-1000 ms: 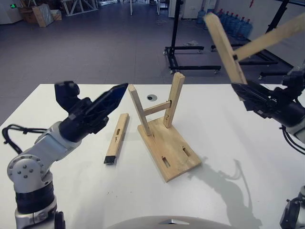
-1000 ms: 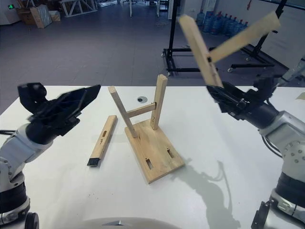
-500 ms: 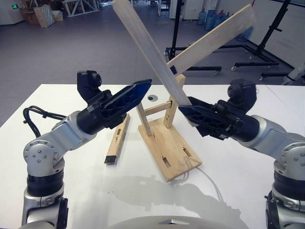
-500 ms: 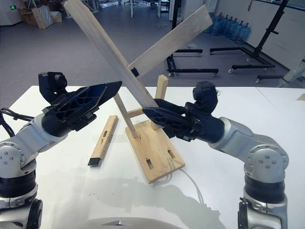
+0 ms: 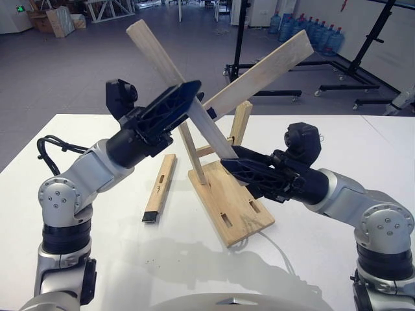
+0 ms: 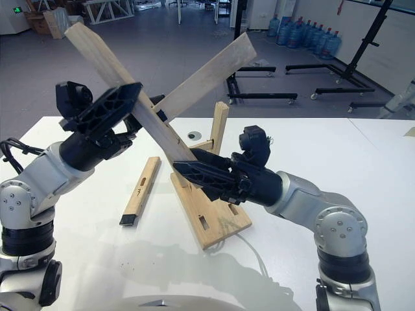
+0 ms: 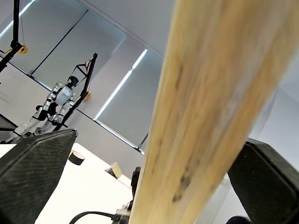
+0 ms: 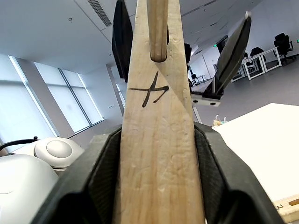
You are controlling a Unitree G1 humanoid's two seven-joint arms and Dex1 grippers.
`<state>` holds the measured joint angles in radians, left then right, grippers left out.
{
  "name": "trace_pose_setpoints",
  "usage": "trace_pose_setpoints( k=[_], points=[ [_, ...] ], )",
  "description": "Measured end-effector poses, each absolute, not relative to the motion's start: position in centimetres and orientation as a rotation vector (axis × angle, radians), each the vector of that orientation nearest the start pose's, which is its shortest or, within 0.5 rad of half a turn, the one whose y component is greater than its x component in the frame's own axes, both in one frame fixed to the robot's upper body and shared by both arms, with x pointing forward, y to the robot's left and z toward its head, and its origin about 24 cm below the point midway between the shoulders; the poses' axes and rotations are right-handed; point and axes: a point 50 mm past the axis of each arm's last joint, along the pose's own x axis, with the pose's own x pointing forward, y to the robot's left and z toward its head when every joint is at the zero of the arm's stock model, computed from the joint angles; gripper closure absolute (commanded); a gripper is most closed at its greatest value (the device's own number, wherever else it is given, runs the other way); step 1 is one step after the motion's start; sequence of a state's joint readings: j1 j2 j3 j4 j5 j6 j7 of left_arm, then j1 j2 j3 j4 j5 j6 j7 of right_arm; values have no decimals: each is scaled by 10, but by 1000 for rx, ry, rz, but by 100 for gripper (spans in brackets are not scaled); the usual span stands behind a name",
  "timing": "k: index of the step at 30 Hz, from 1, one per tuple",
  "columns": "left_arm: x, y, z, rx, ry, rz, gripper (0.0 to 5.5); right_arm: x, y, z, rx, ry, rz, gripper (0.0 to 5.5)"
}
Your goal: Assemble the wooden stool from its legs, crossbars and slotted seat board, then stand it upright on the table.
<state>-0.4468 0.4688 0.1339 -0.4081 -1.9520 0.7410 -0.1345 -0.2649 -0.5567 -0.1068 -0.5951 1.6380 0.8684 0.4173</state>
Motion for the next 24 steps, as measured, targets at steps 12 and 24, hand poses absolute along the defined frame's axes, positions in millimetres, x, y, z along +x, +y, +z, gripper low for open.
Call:
trace_pose_setpoints(
  k=[12, 24],
  points=[
    [232, 125, 247, -1003, -6, -1321, 73, 198, -121, 201, 613, 101, 1408, 345],
    [231, 126, 246, -985, 15, -1315, 274, 198, -121, 197, 617, 106, 1396, 345]
  ],
)
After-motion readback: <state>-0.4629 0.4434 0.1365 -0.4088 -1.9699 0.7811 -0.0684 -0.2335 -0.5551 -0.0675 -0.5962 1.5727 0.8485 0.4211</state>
